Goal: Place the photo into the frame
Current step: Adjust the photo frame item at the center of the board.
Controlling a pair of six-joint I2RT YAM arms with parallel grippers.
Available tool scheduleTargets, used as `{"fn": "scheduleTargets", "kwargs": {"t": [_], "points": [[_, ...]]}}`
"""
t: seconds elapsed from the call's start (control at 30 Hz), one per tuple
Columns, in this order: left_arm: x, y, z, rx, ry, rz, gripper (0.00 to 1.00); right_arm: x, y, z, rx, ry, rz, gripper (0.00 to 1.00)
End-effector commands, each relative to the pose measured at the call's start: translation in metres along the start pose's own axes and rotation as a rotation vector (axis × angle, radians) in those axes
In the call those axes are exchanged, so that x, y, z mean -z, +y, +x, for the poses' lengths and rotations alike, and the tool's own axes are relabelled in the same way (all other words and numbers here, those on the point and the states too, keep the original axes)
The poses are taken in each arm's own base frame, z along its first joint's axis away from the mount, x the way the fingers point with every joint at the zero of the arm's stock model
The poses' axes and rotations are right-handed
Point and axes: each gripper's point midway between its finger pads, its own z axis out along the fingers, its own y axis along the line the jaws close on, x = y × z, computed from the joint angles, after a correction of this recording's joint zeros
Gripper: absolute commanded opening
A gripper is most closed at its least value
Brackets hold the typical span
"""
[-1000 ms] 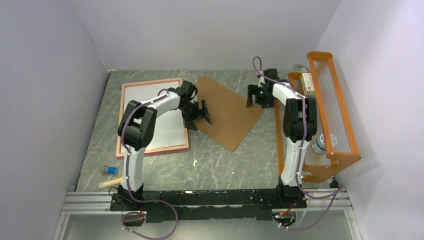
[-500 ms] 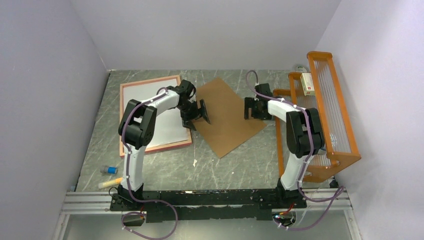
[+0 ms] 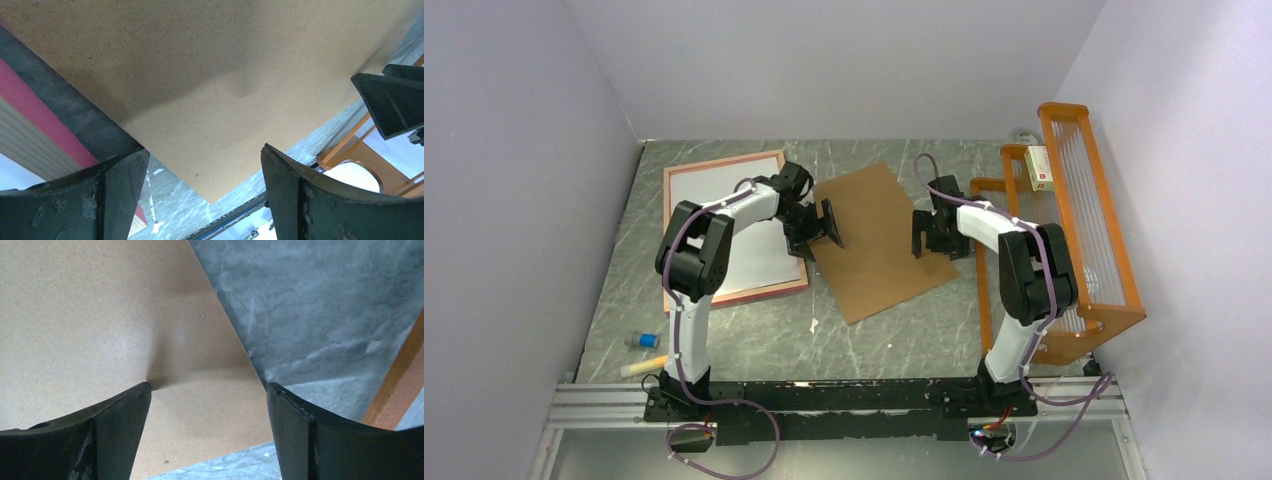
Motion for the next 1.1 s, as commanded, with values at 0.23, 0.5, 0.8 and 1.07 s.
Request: {"fn": "scheduleTargets", "kwargs": {"t": [0.23,0.5,0.8,1.07], "points": [[-0.053,0.020,-0.010,-0.006,-0.001,-0.111,0.90,-0.015,0.082,-0.036,0.044,0.002,-0.316,0.88],[-0.060,-0.030,-0.019,-0.078,0.019,0.154,0.89,0.003,0.098,-0.002,-0.037,0.058,-0.462,0.84],[-0.048,-0.072,-0.028,-0.193,0.037,0.298,0.90,0.019,0.097,0.041,-0.108,0.133,-0.518,0.81],[-0.050,-0.073,-0.025,-0.202,0.053,0.298,0.89,0.038,0.106,0.052,-0.117,0.136,-0.583,0.81]]}}
